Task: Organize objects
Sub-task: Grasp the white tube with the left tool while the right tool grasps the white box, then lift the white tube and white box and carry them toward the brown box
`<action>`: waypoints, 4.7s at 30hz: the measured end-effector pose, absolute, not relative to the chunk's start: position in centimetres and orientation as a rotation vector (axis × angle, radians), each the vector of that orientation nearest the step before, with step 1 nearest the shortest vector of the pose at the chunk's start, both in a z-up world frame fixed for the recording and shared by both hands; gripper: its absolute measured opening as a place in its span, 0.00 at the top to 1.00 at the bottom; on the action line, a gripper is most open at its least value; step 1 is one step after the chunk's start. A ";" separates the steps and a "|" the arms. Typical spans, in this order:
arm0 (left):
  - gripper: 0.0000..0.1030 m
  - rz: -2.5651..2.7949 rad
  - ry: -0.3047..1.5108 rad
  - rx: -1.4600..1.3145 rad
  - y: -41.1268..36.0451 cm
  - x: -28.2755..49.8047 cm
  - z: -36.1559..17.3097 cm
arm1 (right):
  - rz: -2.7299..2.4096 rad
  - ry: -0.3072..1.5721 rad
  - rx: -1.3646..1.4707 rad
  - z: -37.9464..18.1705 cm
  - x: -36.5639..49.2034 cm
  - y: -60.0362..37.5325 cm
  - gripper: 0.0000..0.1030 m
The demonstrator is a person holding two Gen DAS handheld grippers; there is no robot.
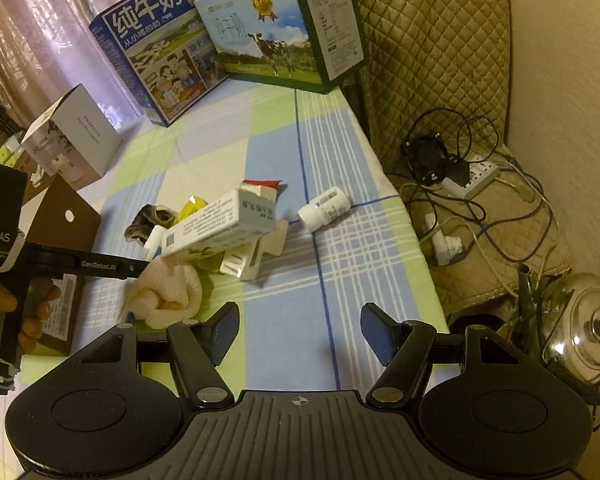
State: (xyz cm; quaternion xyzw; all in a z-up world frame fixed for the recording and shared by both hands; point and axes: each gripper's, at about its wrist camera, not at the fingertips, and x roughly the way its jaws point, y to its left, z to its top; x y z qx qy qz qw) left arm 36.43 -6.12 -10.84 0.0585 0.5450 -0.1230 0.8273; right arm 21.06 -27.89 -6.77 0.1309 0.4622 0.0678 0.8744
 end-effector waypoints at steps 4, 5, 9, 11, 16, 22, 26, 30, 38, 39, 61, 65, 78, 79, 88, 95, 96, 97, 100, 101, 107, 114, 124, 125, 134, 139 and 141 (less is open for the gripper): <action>0.70 -0.280 1.143 0.094 -6.2 36.6 -11.5 | 0.161 0.948 0.251 -6.6 21.8 -27.7 0.37; 0.71 -0.285 1.137 0.081 -6.1 36.5 -11.7 | 0.169 0.941 0.241 -6.4 22.0 -27.6 0.36; 0.71 -0.276 1.110 0.049 -5.5 35.5 -11.8 | 0.210 0.916 0.187 -6.1 23.1 -26.9 0.36; 0.71 -0.248 1.110 0.024 -4.9 35.0 -11.8 | 0.237 0.897 0.143 -5.9 23.6 -26.3 0.36; 0.71 -0.143 1.130 0.024 -3.6 32.3 -11.9 | 0.343 0.873 0.066 -6.0 24.6 -24.5 0.36; 0.71 -0.059 1.130 -0.029 -1.9 29.1 -12.0 | 0.471 0.941 0.058 -8.6 25.4 -21.3 0.37; 0.71 -0.042 1.138 -0.053 -1.2 28.2 -11.8 | 0.484 0.973 -0.019 -10.7 25.7 -18.7 0.57; 0.71 -0.036 1.141 -0.056 -0.8 27.4 -11.7 | 0.464 0.966 -0.082 -11.9 25.4 -17.8 0.73; 0.70 -0.069 1.171 -0.062 -0.3 25.3 -11.5 | 0.463 1.044 0.022 -11.3 22.4 -20.2 0.75; 0.70 -0.077 1.173 -0.060 -0.3 24.9 -11.5 | 0.467 1.060 0.041 -11.2 21.6 -20.9 0.75; 0.66 -0.145 1.145 0.081 -0.9 22.2 -12.1 | 0.387 1.070 -0.023 -11.1 18.5 -20.2 0.70; 0.67 -0.131 1.145 0.063 -0.7 21.5 -12.0 | 0.361 1.076 -0.072 -11.8 18.9 -19.3 0.70; 0.67 -0.071 1.121 -0.001 3.1 18.0 -10.3 | 0.386 1.059 -0.028 -10.0 17.0 -18.6 0.78; 0.67 -0.065 1.115 -0.004 3.5 17.7 -10.1 | 0.398 1.052 -0.022 -9.6 16.8 -18.3 0.78; 0.67 -0.011 1.068 -0.043 7.2 15.3 -7.9 | 0.537 0.992 -0.017 -6.7 15.5 -14.0 0.78; 0.92 -0.036 1.105 -0.088 10.4 14.2 -8.7 | 0.597 0.970 -0.035 -5.9 15.3 -10.5 0.78; 0.90 -0.029 1.118 -0.095 10.7 14.2 -9.3 | 0.600 0.974 -0.034 -6.0 15.3 -10.3 0.78; 0.88 -0.023 1.123 -0.098 10.8 14.1 -9.6 | 0.598 0.979 -0.032 -6.2 15.3 -10.2 0.78; 0.53 -0.048 1.123 -0.099 11.1 14.1 -9.9 | 0.582 0.985 -0.027 -6.3 15.1 -10.1 0.78; 0.49 -0.041 1.128 -0.096 11.1 14.2 -10.0 | 0.575 0.987 -0.026 -6.3 15.0 -10.2 0.78; 0.57 -0.090 1.149 -0.079 10.5 14.5 -10.8 | 0.517 0.995 -0.011 -6.2 14.7 -11.3 0.78; 0.70 -0.101 1.141 -0.013 9.3 15.3 -11.5 | 0.494 1.003 -0.001 -6.3 14.6 -11.9 0.78; 0.72 -0.050 1.051 -0.018 12.0 14.1 -8.3 | 0.549 0.979 -0.001 -5.7 15.1 -10.4 0.78; 0.72 -0.037 1.036 -0.019 12.5 13.9 -7.8 | 0.560 0.974 -0.001 -5.5 15.2 -10.0 0.78; 0.72 0.053 0.917 -0.066 16.7 12.6 -2.8 | 0.677 0.912 0.007 -3.5 16.4 -5.1 0.78; 0.72 0.088 0.878 -0.093 19.4 12.6 -0.2 | 0.727 0.868 0.036 -2.0 17.5 -2.0 0.78; 0.72 0.097 0.866 -0.099 20.6 12.9 0.8 | 0.741 0.857 0.049 -1.5 18.1 -0.8 0.78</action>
